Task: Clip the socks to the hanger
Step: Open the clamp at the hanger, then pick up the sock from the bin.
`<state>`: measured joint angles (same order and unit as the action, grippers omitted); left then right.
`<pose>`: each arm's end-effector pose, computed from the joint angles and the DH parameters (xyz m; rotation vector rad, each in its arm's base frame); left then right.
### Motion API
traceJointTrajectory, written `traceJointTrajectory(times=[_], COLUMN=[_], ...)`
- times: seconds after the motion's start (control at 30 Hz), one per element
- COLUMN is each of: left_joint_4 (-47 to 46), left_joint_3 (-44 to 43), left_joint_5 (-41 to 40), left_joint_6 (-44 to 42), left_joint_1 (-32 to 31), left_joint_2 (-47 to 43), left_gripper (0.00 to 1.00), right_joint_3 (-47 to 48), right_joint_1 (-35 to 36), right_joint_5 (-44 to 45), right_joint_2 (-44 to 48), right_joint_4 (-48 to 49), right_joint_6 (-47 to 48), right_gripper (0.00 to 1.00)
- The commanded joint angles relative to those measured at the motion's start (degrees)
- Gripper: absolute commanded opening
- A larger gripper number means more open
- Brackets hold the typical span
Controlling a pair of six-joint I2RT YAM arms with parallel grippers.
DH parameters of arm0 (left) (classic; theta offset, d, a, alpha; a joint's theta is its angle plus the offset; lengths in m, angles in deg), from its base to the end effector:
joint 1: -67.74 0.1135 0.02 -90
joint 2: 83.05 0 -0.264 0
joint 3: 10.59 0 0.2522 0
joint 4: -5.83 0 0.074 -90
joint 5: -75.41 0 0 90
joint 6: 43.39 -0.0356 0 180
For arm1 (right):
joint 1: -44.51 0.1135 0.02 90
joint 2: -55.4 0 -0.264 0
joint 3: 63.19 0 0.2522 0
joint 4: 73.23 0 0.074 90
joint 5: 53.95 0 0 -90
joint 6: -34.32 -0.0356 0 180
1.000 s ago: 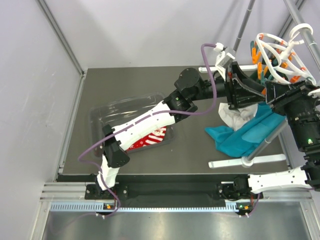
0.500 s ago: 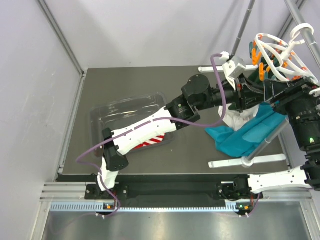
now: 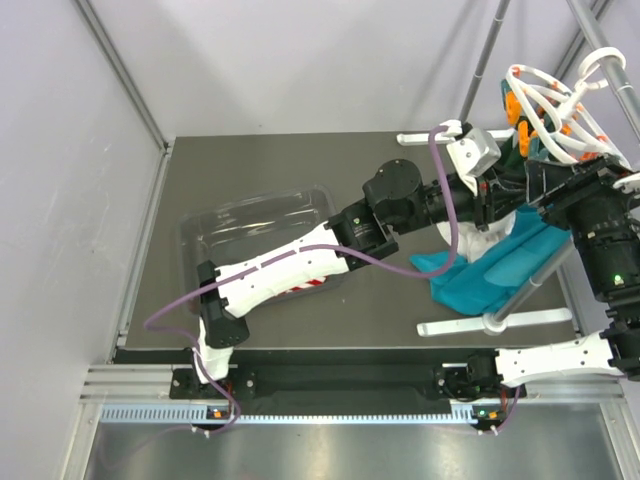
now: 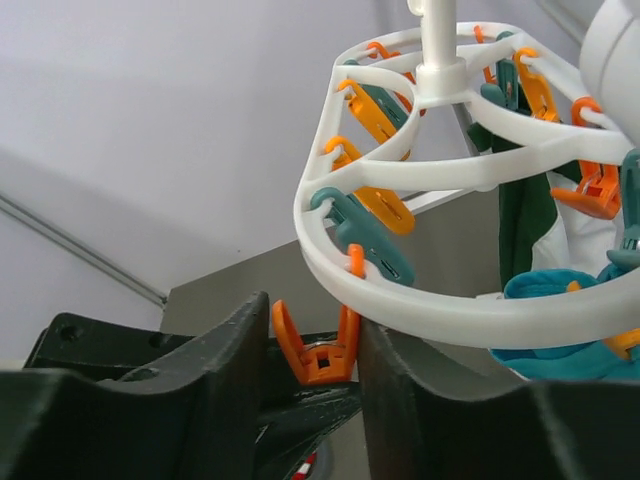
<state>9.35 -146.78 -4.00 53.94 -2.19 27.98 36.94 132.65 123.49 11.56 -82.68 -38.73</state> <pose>0.1463 -0.4196 0.5073 0.8212 1.0115 -1.2802 0.0362 0.0201 0.5613 0.4014 1.4998 0.4118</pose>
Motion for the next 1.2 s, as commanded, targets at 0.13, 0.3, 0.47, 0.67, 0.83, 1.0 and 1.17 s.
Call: traceJointTrajectory(times=[0.13,0.3,0.47,0.67,0.83,1.0,1.17], left_joint_4=[0.84,-5.74,-3.04,9.07,23.73,33.87,33.19], left_joint_3=[2.02,11.94,16.78,26.62,42.16,55.26,64.33], left_joint_5=[-0.04,-3.38,-6.46,-12.41,-20.95,-20.01,-14.03], left_joint_6=[-3.03,-0.75,10.56,15.26,17.44,20.35,20.27], left_joint_1=[-0.64,-0.12,4.7,9.28,15.32,25.53,34.5], left_joint_2=[-4.41,-10.2,-17.14,-28.3,-40.34,-47.47,-45.82], left_gripper=[0.09,0.65,0.64,0.61,0.61,0.59,0.46], right_joint_3=[1.44,2.05,1.61,0.82,-0.23,-0.76,-2.87], right_joint_1=[0.98,0.98,0.98,0.98,0.98,1.07,1.42], right_joint_5=[9.5,9.94,10.03,10.03,9.86,9.86,9.86], right_joint_2=[-0.64,-1.25,-1.17,-0.29,0.33,1.64,2.88], right_joint_4=[0.87,1.04,0.96,1.05,1.31,1.57,2.19], right_joint_6=[0.89,1.95,2.03,3.26,3.88,4.76,4.58], right_gripper=[0.0,0.0,0.0,0.0,0.0,0.0,0.0])
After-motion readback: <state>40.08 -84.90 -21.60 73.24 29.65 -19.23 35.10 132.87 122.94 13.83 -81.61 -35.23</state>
